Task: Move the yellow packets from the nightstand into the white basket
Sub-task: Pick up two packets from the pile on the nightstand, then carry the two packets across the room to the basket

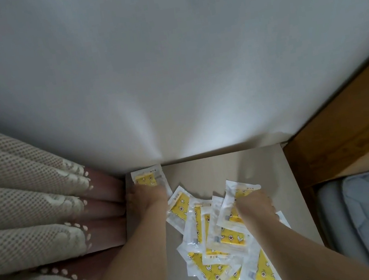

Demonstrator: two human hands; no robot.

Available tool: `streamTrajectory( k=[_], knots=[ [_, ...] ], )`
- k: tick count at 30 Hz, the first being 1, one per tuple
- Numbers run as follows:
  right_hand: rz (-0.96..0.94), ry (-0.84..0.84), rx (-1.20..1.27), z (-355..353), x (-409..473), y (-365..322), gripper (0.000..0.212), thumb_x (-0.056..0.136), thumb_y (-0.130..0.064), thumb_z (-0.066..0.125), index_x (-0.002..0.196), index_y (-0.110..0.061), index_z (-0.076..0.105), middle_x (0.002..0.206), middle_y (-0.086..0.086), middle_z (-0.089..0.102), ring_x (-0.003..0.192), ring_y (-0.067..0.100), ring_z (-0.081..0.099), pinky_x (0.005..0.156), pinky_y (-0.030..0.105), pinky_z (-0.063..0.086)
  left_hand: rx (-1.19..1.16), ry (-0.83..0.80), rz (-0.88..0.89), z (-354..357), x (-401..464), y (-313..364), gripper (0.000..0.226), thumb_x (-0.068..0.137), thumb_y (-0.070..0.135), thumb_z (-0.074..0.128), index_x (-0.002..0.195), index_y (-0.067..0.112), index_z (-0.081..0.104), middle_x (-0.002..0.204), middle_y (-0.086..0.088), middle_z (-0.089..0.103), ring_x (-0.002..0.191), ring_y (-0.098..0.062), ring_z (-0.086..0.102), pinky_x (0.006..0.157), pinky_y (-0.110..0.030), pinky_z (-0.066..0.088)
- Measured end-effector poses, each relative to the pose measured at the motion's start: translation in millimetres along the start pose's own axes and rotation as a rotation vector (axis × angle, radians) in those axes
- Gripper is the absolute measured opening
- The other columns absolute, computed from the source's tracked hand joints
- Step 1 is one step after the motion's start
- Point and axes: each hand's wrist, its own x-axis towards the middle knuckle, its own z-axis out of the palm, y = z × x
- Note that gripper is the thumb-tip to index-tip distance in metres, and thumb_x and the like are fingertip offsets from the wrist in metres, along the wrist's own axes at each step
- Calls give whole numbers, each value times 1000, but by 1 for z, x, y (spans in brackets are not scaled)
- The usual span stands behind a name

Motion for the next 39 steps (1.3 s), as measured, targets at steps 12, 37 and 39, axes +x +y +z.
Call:
streamTrajectory(
  k=[12,37,39],
  knots=[
    [-213,-58,424,-122,-75,-5,10,90,-12,48,91,-12,57,77,1,55,65,16,52,64,29,45,243,-85,721,-99,-116,51,18,91,6,47,108,12,47,94,-13,63,82,-33,57,64,-33,39],
    [-132,500,1486,-537,-347,376,24,97,-7,50,120,-8,56,111,15,67,97,33,67,77,44,57,26,-657,1724,-212,-704,133,27,93,15,46,119,17,54,112,-1,62,97,-22,60,66,-27,45],
    [-135,574,1550,-546,-381,438,21,97,-8,52,118,-7,56,111,16,68,96,33,68,68,39,57,1,-747,1773,-208,-771,100,20,93,12,46,107,18,59,100,2,64,86,-20,58,55,-22,38]
  ],
)
